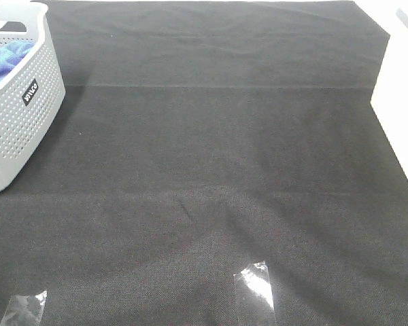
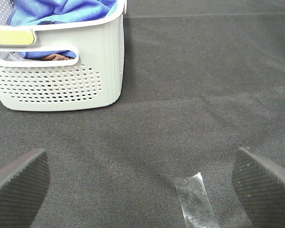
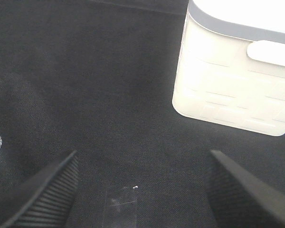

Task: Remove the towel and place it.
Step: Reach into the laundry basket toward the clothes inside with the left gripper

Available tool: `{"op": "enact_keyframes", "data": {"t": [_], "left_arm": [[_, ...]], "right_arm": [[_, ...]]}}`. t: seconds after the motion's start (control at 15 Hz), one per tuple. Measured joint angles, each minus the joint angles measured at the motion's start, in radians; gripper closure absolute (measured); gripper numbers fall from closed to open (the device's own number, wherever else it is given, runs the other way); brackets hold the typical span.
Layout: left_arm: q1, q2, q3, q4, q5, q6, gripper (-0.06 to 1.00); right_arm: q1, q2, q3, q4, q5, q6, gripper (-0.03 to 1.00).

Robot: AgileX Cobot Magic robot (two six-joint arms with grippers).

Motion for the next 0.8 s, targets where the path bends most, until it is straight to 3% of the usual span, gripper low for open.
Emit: {"op": "enact_keyframes", "data": {"t": [0.8], "left_arm": [[0.000,0.002,0.000,-0.001,0.000,0.000,-0.05]], "right_arm": [[0.000,0.000,0.000,0.000,0.000,0.000,0.27]]}}
